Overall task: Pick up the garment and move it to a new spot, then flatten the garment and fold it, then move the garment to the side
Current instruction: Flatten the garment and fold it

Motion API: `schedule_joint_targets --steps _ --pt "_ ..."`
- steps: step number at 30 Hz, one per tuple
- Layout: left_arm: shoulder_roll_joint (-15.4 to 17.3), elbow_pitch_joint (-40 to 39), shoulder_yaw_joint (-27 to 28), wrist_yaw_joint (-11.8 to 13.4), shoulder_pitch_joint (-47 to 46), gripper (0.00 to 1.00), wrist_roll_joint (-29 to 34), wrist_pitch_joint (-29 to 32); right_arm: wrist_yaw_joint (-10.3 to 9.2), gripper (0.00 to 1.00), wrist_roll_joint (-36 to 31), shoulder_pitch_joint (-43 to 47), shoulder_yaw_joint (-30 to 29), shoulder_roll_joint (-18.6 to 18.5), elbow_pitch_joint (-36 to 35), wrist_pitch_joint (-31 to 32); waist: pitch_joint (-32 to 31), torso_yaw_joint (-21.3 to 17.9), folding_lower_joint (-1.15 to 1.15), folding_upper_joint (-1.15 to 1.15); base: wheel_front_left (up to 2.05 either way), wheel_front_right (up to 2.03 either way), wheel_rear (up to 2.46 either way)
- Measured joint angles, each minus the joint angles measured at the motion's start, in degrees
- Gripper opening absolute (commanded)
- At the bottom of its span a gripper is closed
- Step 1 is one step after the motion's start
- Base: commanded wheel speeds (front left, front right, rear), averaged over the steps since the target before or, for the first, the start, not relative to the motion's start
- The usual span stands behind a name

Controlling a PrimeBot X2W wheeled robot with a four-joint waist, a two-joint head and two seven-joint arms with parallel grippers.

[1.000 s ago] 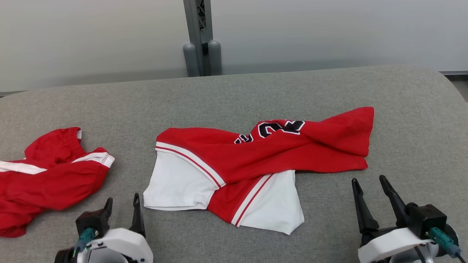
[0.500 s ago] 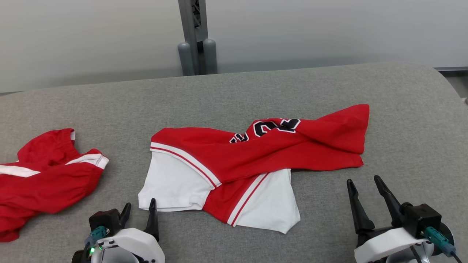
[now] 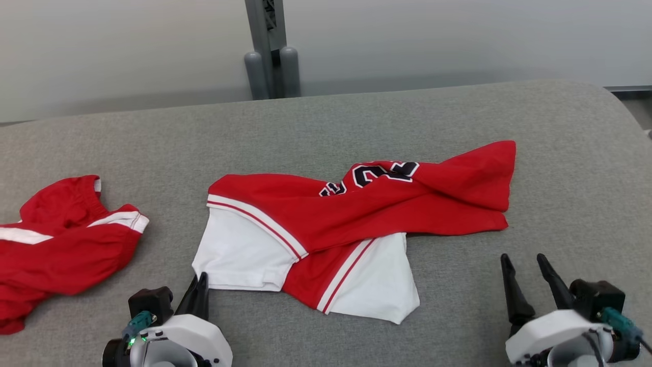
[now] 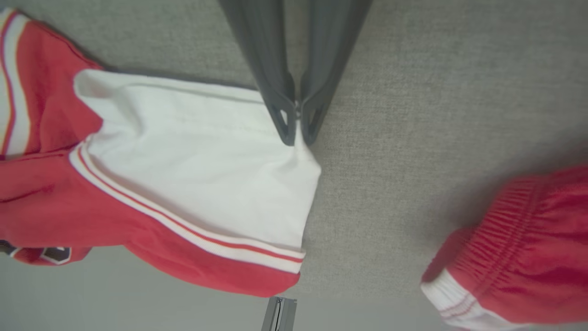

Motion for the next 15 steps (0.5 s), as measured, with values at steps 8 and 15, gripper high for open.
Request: schedule_joint_targets --steps 8,15 --pt "0.86 -4.45 -0.15 -0.35 0.13 0.0 0.91 -0.29 0.0 1.0 4.7 -13.02 -1.98 0.08 17.14 0.0 2.13 2.0 0.0 0.0 0.0 0.0 0.0" --pt "1.82 -7.31 -0.42 -0.25 -0.3 0.0 1.05 0.0 0.0 1.0 3.7 -21.52 -3.36 -0.13 28.2 0.01 4.5 3.51 0.0 0.0 0.0 0.0 0.0"
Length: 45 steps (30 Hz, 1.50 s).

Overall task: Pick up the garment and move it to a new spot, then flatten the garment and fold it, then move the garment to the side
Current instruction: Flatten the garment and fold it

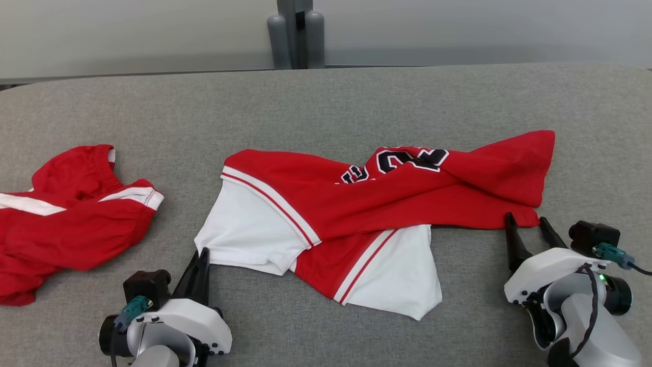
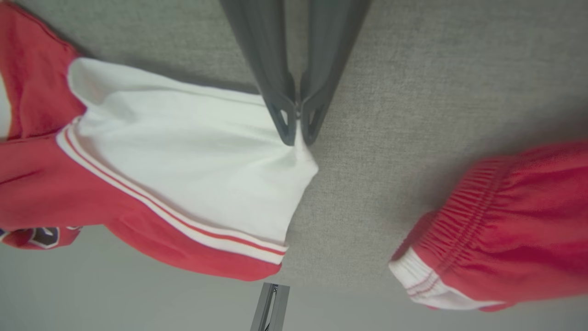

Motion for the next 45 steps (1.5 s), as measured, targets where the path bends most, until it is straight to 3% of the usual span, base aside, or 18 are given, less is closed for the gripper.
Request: schedule_joint_targets --steps 2,3,4,6,7,12,21,26,35,45 --pt "0.04 -0.62 -0.1 -0.01 -0.13 0.0 -0.02 0.26 0.0 1.0 -0.69 -1.08 -0.19 -0.09 1.78 -0.01 0.51 0.49 0.0 0.0 0.0 0.0 0.0" --pt "0.04 -0.92 -0.09 -0.01 -0.16 0.0 -0.04 0.27 0.0 0.78 -0.77 -1.48 -0.12 -0.1 2.53 -0.01 0.75 0.71 0.0 0.0 0.0 0.0 0.0" --pt "0.12 -1.14 -0.08 -0.01 -0.2 0.0 -0.07 0.33 0.0 0.48 -0.88 -1.78 0.0 -0.1 2.99 -0.01 0.96 0.86 0.0 0.0 0.0 0.0 0.0" --pt "0.36 -1.59 -0.01 0.0 -0.31 0.0 -0.13 0.55 0.0 0.35 -1.01 -2.29 0.12 -0.11 3.32 -0.03 1.31 1.03 0.0 0.0 0.0 0.0 0.0" --pt "0.46 -1.78 0.02 0.07 -0.37 0.0 -0.14 0.56 0.0 0.0 -1.11 -2.51 0.34 -0.11 3.31 -0.03 1.42 1.07 0.0 0.0 0.0 0.0 0.0" --pt "0.6 -3.66 0.94 0.3 -0.37 0.0 -0.9 0.36 0.0 0.0 -1.7 -1.9 0.8 0.0 -0.52 0.0 0.77 0.87 0.0 0.0 0.0 0.0 0.0" --pt "-0.33 -14.7 5.6 -4.66 -0.95 0.0 -7.43 -0.25 0.0 0.0 3.65 1.86 2.19 -2.61 -14.77 -0.01 -4.19 -0.04 0.0 0.0 0.0 0.0 0.0" --pt "0.07 -22.16 7.25 -5.63 -3.9 0.0 -10.29 1.6 0.01 0.0 6.61 2.5 4.85 -5.53 -21.11 0.66 -8.31 -0.91 0.0 0.0 0.0 0.0 0.0" --pt "3.46 -30.89 9.14 -5.69 -13.51 0.0 -12.46 8.26 0.0 0.0 11.59 0.75 5.82 -9.83 -34.03 11.37 -13.76 -2.59 0.0 0.0 0.0 0.0 0.0" --pt "6.19 -30.48 10.83 -7.39 -27.92 0.0 -15.36 14.59 0.0 0.0 16.0 -5.89 4.81 -14.5 -44.99 21.96 -15.44 -3.44 0.0 0.0 0.0 0.0 0.0"
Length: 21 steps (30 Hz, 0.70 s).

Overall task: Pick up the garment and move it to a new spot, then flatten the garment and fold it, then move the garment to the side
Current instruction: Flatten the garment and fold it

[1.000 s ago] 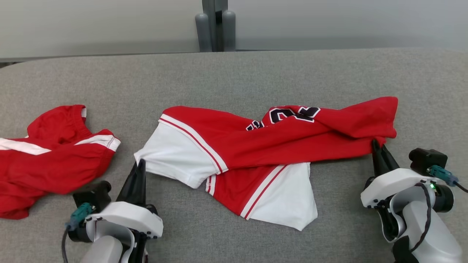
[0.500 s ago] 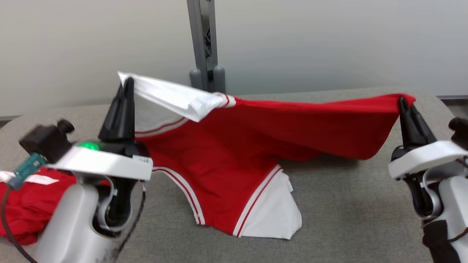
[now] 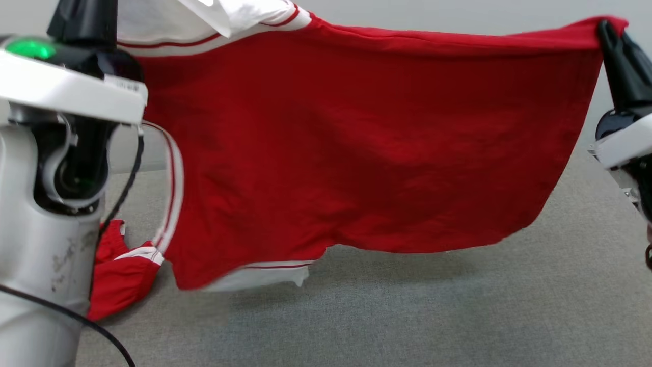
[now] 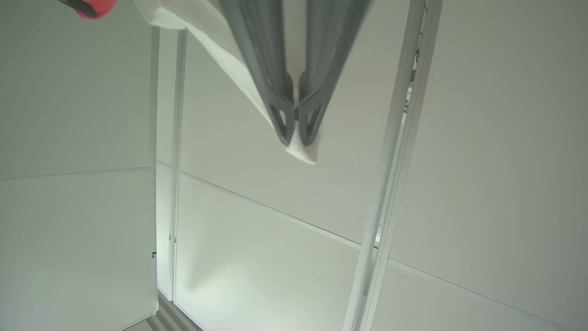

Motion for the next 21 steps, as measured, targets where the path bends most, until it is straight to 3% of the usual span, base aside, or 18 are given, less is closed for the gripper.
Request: schedule_joint_targets --steps 9,17,21 --pt "0.67 8.0 -0.83 -1.35 -10.58 0.0 -1.56 4.28 0.0 0.0 -0.79 -6.66 1.93 -2.01 -0.27 4.08 0.68 -0.27 0.0 0.0 0.0 0.0 0.0" --pt "0.22 22.21 -2.69 -2.08 -20.78 0.0 1.45 2.87 0.01 0.0 -1.29 -15.7 5.6 -0.44 9.37 1.67 4.34 -0.24 0.0 0.0 0.0 0.0 0.0" --pt "-0.37 29.74 -3.82 -2.7 -30.16 0.0 3.85 1.16 0.0 0.0 -2.15 -23.98 7.38 0.1 16.11 -0.75 8.3 -0.22 0.0 0.0 0.0 0.0 0.0"
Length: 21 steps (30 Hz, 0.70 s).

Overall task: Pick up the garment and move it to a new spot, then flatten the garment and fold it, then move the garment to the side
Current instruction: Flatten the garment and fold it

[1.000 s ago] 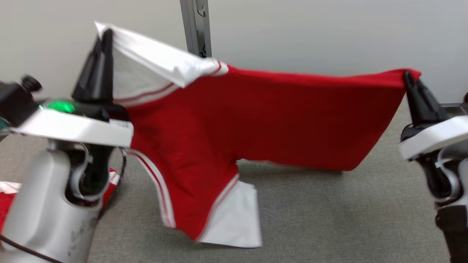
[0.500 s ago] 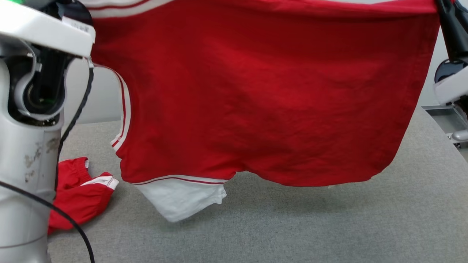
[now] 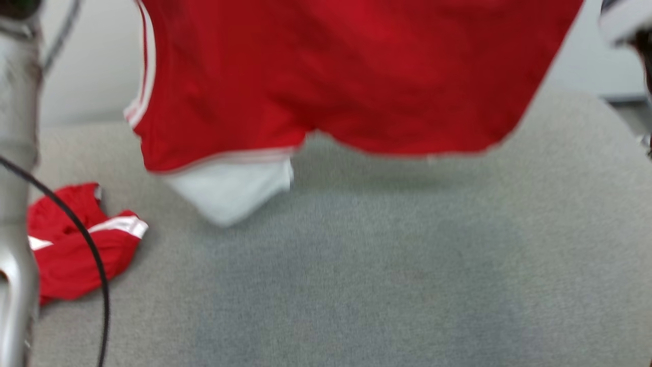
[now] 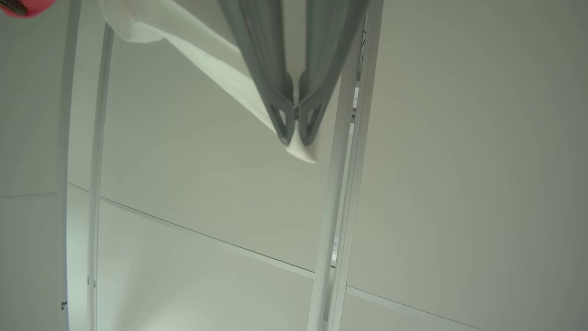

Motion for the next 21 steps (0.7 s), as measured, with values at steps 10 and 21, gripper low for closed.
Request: schedule_joint_targets --steps 10,21 --pt "0.09 16.83 -4.47 -2.6 -22.32 0.0 7.92 -13.29 0.0 0.0 -5.78 -22.74 4.79 5.01 19.24 -12.49 14.89 -0.15 0.0 0.0 0.0 0.0 0.0" --pt "2.05 3.56 -2.93 -3.53 -27.86 0.0 9.98 -16.5 0.01 0.0 -11.99 -34.72 5.25 7.01 30.8 -21.09 27.31 -1.47 0.0 0.0 0.0 0.0 0.0"
